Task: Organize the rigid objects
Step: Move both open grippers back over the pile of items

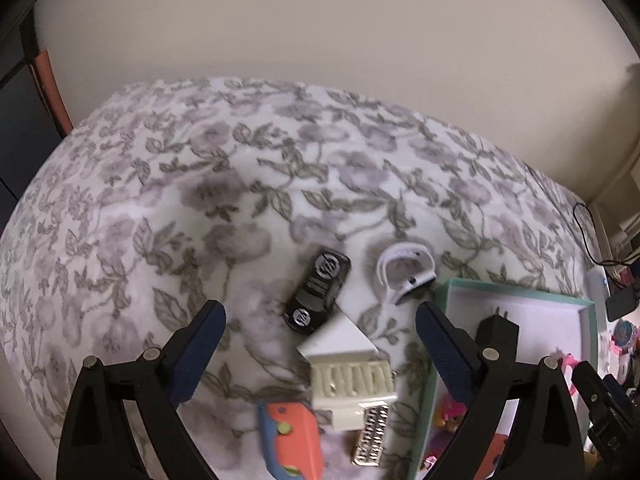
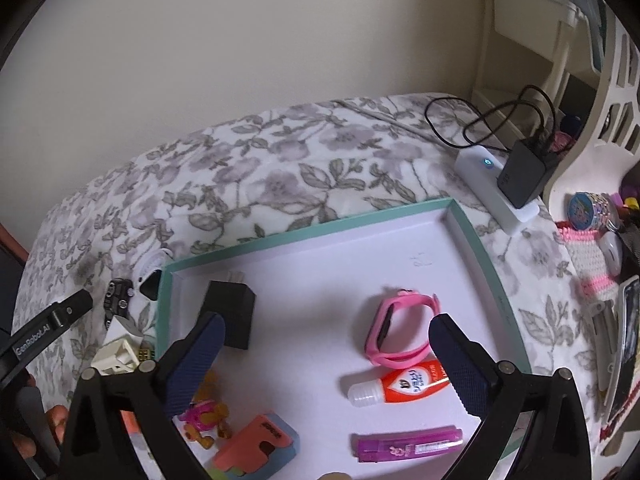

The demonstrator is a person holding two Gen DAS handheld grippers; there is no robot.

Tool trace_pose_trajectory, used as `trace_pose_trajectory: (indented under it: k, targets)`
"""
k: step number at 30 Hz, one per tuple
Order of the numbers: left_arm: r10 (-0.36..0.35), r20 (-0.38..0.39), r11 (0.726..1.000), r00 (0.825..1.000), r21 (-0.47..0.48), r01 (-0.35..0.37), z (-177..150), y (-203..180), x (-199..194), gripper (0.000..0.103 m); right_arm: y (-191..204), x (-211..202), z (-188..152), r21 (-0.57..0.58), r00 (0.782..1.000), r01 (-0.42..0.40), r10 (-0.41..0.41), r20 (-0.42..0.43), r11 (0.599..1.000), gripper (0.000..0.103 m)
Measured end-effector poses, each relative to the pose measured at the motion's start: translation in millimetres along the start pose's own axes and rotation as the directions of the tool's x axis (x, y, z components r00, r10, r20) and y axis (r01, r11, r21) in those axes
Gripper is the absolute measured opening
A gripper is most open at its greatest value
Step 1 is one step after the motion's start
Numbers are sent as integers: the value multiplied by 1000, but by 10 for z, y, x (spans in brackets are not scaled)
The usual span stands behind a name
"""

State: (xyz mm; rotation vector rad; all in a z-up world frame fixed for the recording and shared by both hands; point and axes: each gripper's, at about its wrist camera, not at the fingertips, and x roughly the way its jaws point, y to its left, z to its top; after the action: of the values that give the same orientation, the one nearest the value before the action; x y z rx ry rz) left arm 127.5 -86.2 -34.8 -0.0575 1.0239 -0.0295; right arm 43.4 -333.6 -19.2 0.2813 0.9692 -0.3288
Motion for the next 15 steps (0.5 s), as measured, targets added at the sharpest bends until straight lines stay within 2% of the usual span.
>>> trace_pose_trajectory:
  k: [8,15]
  targets:
    - [26,75,999,997,-24,-25,37,217,-123,96,174,-92,-54,-6,995,-73,73,65,997,103]
    - [29,86,996,996,-89,-21,65,444,-233,96,442,-157,-120,-57,989,-140,143,39,988,103]
